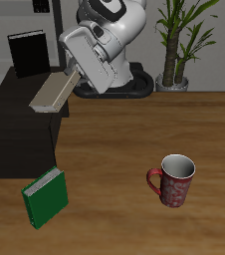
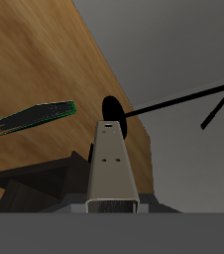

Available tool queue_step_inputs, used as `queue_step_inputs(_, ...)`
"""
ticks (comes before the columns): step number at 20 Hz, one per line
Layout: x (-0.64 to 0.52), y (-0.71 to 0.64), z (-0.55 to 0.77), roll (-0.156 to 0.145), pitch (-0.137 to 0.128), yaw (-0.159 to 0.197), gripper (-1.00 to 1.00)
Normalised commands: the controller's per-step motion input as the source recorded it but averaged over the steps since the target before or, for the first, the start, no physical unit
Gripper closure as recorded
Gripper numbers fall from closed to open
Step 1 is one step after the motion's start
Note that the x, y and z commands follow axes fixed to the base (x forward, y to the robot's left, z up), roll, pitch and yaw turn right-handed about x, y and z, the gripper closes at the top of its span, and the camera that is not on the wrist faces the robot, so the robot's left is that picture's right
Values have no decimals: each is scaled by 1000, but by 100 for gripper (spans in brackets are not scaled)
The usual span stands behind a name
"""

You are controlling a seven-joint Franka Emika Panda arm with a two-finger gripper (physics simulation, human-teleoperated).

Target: Place the black book upright on top of the shelf and place the yellow book flat on top of the shelf

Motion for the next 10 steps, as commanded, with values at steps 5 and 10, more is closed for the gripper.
queue_step_inputs(5, 121, -364, -86, -51, 64, -7, 100)
queue_step_inputs(10, 102, -292, -190, -21, 93, -12, 100)
